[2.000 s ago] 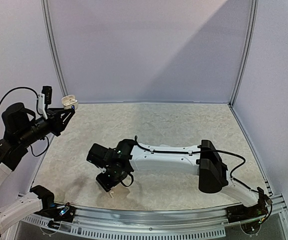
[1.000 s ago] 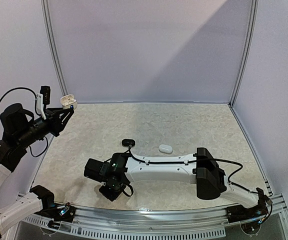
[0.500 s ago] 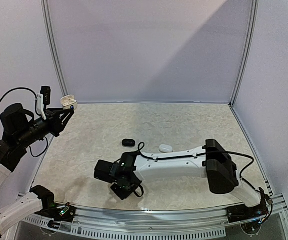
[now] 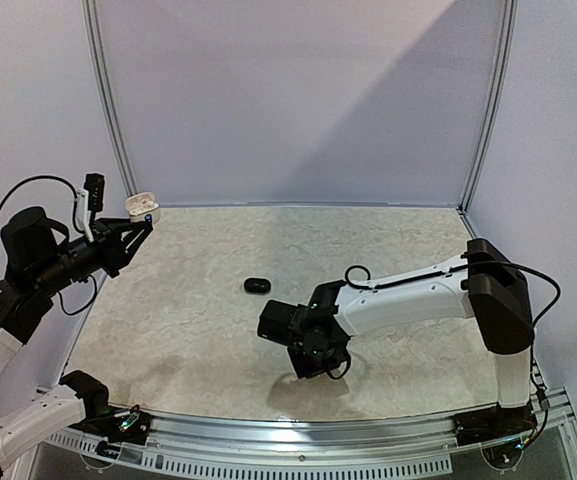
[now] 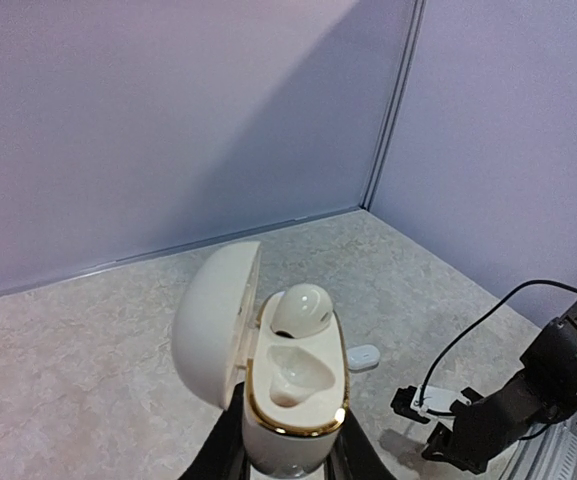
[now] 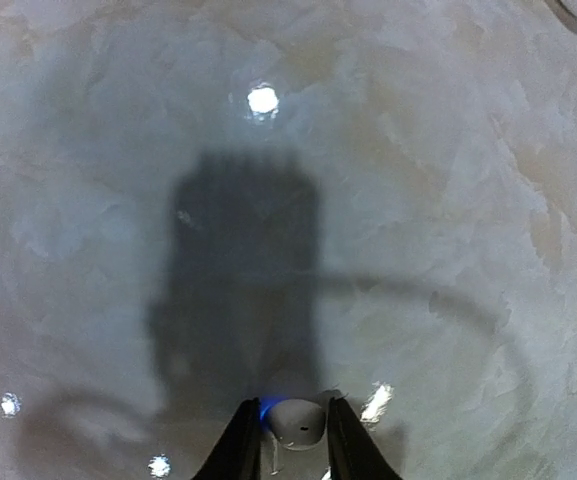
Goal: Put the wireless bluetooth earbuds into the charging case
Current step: Move the left earbud to the center of the board, then pick up the left earbud from the center of the board.
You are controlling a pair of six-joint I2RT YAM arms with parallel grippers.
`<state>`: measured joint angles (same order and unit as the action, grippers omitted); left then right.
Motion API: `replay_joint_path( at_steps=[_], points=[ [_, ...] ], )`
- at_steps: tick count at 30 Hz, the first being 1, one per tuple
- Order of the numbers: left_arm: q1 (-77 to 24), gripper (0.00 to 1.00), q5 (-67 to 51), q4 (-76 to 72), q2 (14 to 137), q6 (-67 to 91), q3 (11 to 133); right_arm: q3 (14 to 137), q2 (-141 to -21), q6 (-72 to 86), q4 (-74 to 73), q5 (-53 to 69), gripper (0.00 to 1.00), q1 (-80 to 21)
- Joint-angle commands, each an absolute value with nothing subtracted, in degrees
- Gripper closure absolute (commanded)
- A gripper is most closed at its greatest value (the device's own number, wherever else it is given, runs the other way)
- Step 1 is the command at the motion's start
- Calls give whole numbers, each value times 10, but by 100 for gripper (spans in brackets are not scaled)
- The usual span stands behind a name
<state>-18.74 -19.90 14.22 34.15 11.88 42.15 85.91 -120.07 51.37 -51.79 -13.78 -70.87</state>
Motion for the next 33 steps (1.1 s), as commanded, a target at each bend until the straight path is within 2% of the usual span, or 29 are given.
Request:
replay_joint_path(
  at_steps=[1,4,8,12,18,23,33],
  points=[
    [-190,100,-213,137,348,110,420,840,-1232,542,-549,-104,71,-700],
    [-192,100,-214,137,347,109,419,862,-1234,541,-563,-104,59,-694],
    [-193,100,-214,136,347,107,418,886,-1237,540,-585,-106,55,-683],
    [-194,100,-213,135,347,105,417,914,-1249,536,-610,-87,59,-678],
    [-194,100,-212,137,346,103,417,957,-1280,540,-649,-58,61,-676],
    [-194,100,-212,137,348,102,416,967,-1296,540,-644,-24,67,-666],
    [-194,100,-210,142,345,98,416,974,-1300,537,-665,-31,80,-665]
  ],
)
